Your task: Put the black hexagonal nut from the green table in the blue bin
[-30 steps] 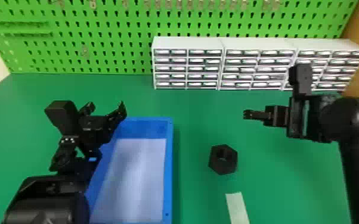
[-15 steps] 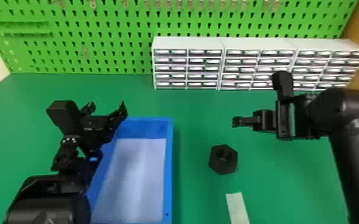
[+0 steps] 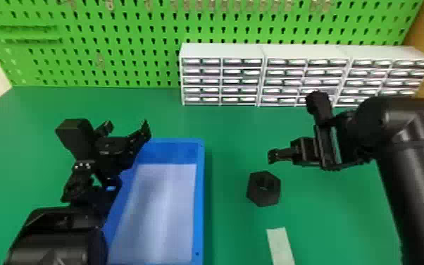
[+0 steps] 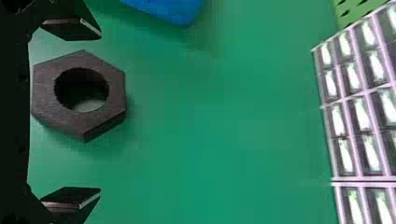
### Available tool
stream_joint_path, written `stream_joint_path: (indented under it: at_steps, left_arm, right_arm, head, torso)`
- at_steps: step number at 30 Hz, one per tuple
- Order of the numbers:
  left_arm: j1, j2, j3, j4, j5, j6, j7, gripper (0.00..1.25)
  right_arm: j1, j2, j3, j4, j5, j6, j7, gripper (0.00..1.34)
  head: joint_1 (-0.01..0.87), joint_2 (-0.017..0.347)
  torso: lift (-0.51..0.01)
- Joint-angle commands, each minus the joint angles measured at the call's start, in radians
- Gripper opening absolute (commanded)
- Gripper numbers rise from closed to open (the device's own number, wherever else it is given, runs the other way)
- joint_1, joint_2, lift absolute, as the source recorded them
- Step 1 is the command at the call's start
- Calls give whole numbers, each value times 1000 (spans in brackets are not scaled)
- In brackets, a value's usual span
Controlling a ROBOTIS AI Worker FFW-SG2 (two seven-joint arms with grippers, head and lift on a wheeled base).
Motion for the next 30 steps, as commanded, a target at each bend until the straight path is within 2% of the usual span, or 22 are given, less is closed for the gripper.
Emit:
stream_joint_path:
  at_steps: [1, 22, 30]
  left_arm:
    - [0, 0, 0, 0, 0, 0, 0, 945]
    - [-3, 0, -4, 0, 0, 0, 2, 940]
    - [-5, 0, -4, 0, 0, 0, 2, 937]
  right_arm:
    - [12, 7, -1, 6, 18, 14, 0, 1216]
    - [30, 6, 12, 67, 36, -12, 0, 1216]
    - [23, 6, 29, 127, 36, -55, 0, 1216]
  head:
    - [686, 51]
    - [686, 51]
    - [686, 51]
  torso:
    - [-97]
    - [-97]
    - [-97]
